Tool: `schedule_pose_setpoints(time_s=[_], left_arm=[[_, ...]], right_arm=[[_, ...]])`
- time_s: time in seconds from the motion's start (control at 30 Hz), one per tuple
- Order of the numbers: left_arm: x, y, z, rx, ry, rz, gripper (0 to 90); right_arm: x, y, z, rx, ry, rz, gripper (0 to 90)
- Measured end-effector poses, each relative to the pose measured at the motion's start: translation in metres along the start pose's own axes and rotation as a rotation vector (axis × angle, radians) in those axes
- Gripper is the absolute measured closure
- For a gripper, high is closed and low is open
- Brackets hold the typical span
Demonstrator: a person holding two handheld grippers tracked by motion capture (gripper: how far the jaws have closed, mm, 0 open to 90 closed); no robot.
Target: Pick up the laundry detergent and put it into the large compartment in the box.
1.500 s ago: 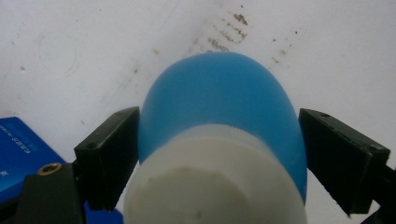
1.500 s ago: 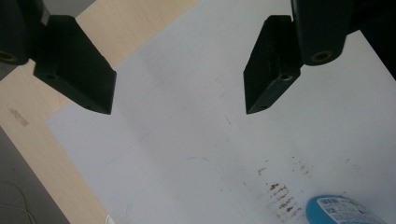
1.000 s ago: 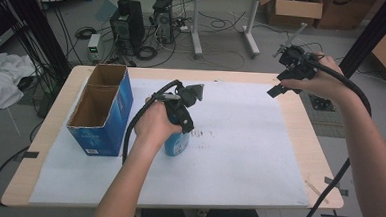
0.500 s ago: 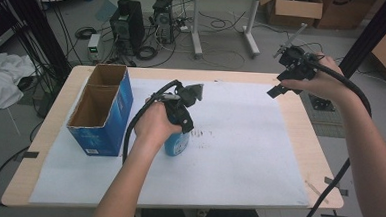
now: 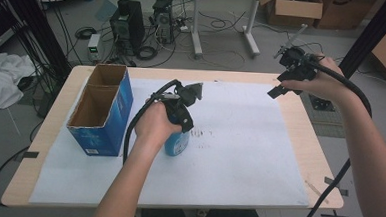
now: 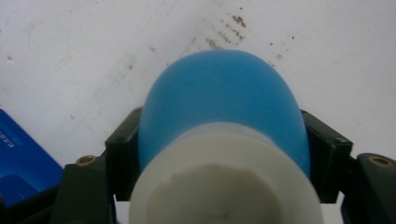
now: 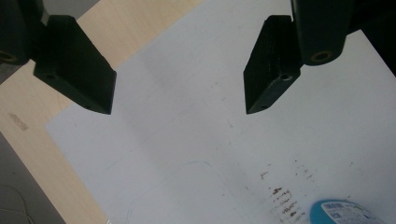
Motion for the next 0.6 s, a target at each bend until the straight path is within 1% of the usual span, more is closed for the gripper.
schedule_pose_setpoints(time_s=[0.2,0.4,0.5,0.6], left_arm=[[-0.0002,-0.0004,0.0,0.0,-0.003,0.006,34.0],[-0.0006,-0.0008,0.0012,0.007,-0.023,0.015,35.2],[-0.0006,-0.0014,0.0023,0.013,-0.039,0.013,36.3],[-0.0008,-0.0014,0.0023,0.016,-0.042,0.01,36.6]], right_arm=[[0.0005,-0.0006,-0.0006,0.001,0.0,0.0,25.4],[0.0004,-0.0009,-0.0005,0.0,0.0,-0.001,25.4],[0.0001,-0.0008,-0.0006,0.0,0.0,-0.001,25.4],[-0.0004,-0.0005,-0.0012,0.0,0.001,0.001,25.4]])
Point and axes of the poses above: each handheld gripper's, and its own axes: z roughly backward along the jaws, y roughly out of its top, x roughly to its right, the point moved 7 cm from there along -z, roughly forward along the jaws, and after that the axes turned 15 degrees about -x, right-handed, at the moved point
